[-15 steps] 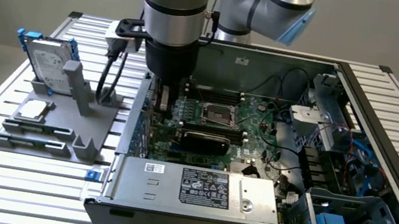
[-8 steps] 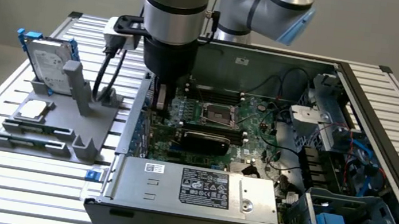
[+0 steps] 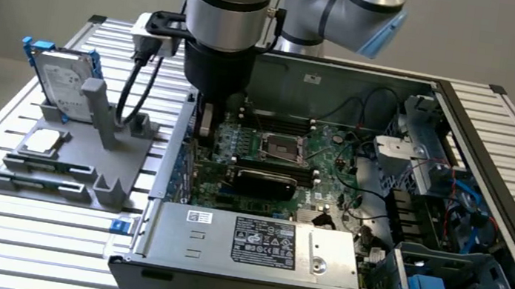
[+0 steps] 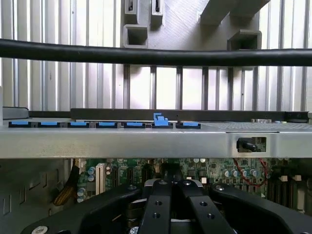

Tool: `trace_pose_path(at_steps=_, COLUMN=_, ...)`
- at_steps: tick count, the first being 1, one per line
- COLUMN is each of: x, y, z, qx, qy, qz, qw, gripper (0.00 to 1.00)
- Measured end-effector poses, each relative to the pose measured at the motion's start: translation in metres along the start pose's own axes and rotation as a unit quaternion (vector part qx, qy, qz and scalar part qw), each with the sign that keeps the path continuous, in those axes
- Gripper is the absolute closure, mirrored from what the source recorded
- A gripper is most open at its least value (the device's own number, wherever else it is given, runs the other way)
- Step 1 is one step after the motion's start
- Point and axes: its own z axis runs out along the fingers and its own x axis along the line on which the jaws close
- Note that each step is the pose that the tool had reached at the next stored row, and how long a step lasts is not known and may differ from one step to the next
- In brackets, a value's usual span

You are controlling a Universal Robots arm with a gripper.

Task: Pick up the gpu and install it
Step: 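Press down on the gpu until it lock into place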

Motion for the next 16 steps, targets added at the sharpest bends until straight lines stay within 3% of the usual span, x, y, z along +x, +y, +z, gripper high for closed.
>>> trace_pose_path(at_steps=2, x=0.0001, y=0.0000, z=-0.0001, qx=-0.0011, qy=0.0025, qz=0.000, qw=1.0000, gripper=0.89)
trace_pose_path(at_steps=7, x=0.0001, y=0.0001, z=-0.0001, qx=-0.0023, qy=0.0147, qz=0.001, qw=0.9999, gripper=0.89)
trace_pose_path(at_steps=16, x=0.0001, y=0.0011, z=0.0004, qx=-0.0092, qy=0.0170, qz=0.001, qw=0.9998, gripper=0.89)
